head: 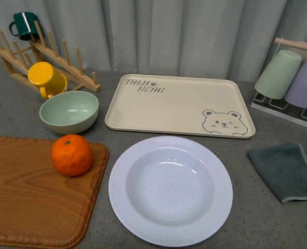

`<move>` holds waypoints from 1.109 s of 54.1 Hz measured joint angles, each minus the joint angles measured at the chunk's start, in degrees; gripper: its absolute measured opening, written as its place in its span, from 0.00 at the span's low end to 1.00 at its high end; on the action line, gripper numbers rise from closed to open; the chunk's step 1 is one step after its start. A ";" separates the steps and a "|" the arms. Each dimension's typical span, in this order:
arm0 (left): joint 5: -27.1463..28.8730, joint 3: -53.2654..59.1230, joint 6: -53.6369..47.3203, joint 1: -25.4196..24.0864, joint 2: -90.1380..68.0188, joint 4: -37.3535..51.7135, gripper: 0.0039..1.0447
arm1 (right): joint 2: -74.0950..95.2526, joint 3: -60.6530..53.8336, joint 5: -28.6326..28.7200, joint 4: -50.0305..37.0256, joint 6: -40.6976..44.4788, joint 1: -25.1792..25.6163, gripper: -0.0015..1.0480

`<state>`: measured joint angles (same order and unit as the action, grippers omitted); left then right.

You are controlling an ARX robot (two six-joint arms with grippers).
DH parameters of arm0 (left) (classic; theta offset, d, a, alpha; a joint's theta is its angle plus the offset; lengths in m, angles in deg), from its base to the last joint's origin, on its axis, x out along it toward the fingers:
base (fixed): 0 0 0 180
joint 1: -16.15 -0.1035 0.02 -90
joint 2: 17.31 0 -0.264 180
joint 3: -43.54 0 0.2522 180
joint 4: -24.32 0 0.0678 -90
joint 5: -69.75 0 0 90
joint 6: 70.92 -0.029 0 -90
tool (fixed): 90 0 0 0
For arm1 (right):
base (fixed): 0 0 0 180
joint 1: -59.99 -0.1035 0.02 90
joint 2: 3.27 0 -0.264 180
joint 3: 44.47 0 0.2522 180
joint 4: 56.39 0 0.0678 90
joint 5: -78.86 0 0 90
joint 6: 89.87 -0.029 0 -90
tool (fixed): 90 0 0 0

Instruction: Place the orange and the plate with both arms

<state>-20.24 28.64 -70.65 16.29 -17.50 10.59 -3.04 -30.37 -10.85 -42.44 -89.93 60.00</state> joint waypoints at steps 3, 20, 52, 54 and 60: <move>0.00 0.00 0.00 0.02 0.00 0.00 0.94 | 0.00 0.00 0.00 0.00 0.00 0.00 0.91; 0.00 0.00 0.00 0.02 0.00 0.00 0.94 | 0.00 0.00 0.00 0.00 0.00 0.00 0.91; 0.00 0.00 0.00 0.02 0.00 0.00 0.94 | 0.00 0.00 -0.02 0.00 0.00 0.00 0.91; 0.02 0.00 0.00 0.02 0.00 0.00 0.94 | 0.00 0.00 0.00 0.00 0.00 0.00 0.91; 0.00 0.00 0.00 0.00 0.00 0.00 0.94 | 0.00 0.00 0.00 0.00 0.00 0.00 0.91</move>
<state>-20.24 28.64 -70.65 16.29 -17.50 10.59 -3.04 -30.37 -10.85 -42.44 -89.93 60.00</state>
